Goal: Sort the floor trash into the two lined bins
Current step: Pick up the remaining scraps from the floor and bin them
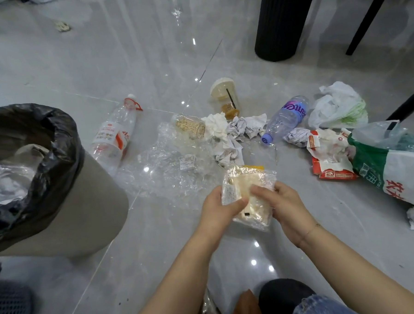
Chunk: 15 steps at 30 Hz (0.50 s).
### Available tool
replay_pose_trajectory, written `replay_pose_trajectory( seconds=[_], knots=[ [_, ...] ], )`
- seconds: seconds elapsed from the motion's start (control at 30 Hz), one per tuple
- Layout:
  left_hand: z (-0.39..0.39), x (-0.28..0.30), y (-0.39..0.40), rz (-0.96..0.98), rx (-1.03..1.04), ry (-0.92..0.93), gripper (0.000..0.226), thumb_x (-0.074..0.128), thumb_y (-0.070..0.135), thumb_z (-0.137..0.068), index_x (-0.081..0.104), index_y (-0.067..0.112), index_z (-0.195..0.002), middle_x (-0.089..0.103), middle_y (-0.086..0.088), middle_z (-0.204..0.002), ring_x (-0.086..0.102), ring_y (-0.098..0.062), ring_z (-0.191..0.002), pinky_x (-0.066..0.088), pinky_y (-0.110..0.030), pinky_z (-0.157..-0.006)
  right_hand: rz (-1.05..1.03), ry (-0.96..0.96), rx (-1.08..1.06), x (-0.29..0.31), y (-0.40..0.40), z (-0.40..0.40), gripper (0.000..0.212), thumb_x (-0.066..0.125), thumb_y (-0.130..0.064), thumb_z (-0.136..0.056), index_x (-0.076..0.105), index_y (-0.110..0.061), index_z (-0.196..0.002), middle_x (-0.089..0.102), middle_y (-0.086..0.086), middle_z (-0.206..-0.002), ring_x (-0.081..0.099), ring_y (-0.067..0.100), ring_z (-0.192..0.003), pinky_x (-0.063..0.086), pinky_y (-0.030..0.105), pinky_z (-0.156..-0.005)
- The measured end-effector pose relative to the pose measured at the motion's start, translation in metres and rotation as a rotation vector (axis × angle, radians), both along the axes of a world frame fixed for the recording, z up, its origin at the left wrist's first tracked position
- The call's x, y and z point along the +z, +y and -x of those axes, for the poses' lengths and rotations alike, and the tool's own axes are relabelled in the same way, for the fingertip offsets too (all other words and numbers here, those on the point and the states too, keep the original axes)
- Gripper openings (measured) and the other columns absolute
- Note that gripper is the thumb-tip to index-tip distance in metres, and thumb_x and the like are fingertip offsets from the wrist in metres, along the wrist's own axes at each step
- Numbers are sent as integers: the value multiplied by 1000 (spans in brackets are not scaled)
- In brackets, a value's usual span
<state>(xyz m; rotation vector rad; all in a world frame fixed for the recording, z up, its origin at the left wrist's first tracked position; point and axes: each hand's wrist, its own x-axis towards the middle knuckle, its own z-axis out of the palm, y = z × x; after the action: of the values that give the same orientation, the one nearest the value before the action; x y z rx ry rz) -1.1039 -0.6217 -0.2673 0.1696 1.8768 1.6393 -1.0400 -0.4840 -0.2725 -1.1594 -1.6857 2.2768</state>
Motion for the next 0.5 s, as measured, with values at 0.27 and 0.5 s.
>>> replay_pose_trajectory(
  seconds=[0.27, 0.5],
  knots=[
    [55, 13, 4, 256, 61, 138, 46, 67, 44, -86, 50, 25, -125, 60, 7, -105, 60, -10, -95, 52, -29, -85, 223, 3, -153, -15, 20, 17, 19, 72, -2, -76, 65, -2, -94, 72, 16, -84, 69, 25, -69, 60, 37, -66],
    [97, -45, -16, 1166, -434, 388, 96, 62, 60, -79, 7, 31, -152, 11, -8, -158, 16, -29, -143, 28, -47, -110, 178, 18, -147, -31, 36, 13, 53, 77, -13, -67, 57, 9, -111, 72, 17, -97, 69, 29, -87, 52, 45, -89]
  ],
)
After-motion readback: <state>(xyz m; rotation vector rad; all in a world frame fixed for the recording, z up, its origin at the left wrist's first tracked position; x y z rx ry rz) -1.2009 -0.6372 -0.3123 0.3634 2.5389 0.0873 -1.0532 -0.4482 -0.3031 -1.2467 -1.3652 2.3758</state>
